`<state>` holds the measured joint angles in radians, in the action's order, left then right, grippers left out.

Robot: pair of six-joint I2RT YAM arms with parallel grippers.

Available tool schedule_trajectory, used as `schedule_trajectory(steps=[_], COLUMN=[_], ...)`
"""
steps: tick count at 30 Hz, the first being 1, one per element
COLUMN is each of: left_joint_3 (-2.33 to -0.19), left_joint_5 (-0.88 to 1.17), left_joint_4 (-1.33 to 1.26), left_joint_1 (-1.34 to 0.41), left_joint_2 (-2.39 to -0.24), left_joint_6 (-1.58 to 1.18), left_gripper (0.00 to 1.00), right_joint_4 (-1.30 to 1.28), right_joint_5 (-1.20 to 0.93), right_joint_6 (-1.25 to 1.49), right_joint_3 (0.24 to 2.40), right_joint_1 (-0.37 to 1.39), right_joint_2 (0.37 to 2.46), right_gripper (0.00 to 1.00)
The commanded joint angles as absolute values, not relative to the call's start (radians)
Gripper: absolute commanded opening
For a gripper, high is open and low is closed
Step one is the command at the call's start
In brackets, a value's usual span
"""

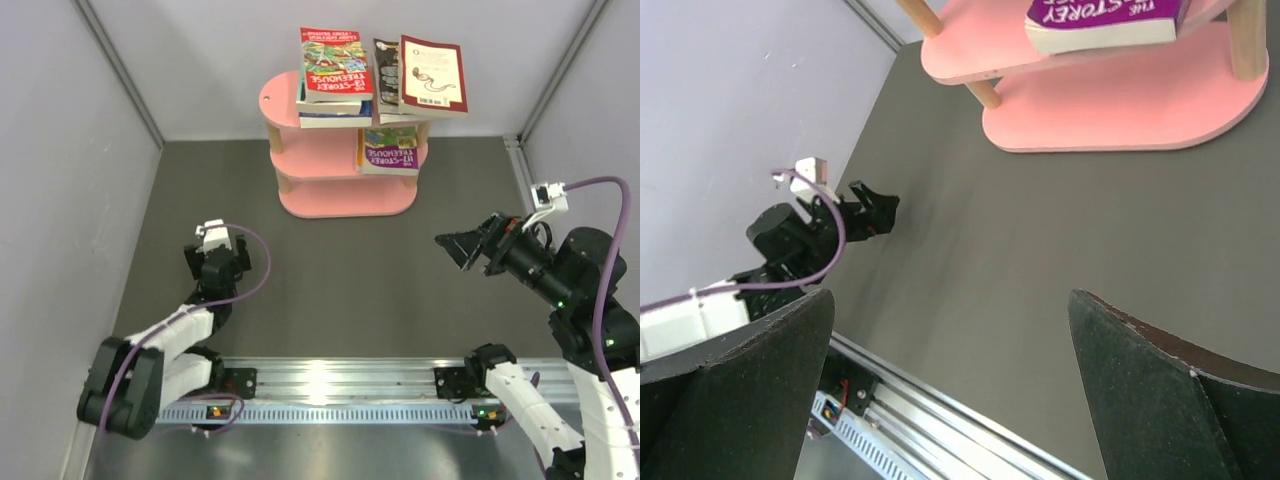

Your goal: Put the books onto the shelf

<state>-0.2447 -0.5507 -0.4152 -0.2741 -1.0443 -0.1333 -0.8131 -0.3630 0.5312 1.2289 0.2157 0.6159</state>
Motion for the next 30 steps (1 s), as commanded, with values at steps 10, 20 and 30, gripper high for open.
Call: schedule_trajectory(steps=[10, 20, 30], left_joint_3=[-0.359, -0.314, -0.313], left_joint_5=[-0.266, 0.043, 0.018], left_joint_4=[-0.908, -1.105, -1.106], left_joint_1=[-0.022, 0.028, 0.015], left_joint_2=[-1.453, -1.578, -1.577], left_joint_6=[-0.138, -0.051, -0.044], left_gripper=[0.99, 0.94, 0.99], right_joint_4=[-0.789, -0.683, -0.519], right_joint_5=[-0.333, -0.284, 0.064], right_joint_6=[0.566, 0.543, 0.448], right_joint_3=[1.195, 1.143, 1.102], right_joint_1=[0.219, 0.218, 0.219], right_joint_2=[0.649, 0.73, 1.041], right_gripper=[1.0, 1.0, 1.0])
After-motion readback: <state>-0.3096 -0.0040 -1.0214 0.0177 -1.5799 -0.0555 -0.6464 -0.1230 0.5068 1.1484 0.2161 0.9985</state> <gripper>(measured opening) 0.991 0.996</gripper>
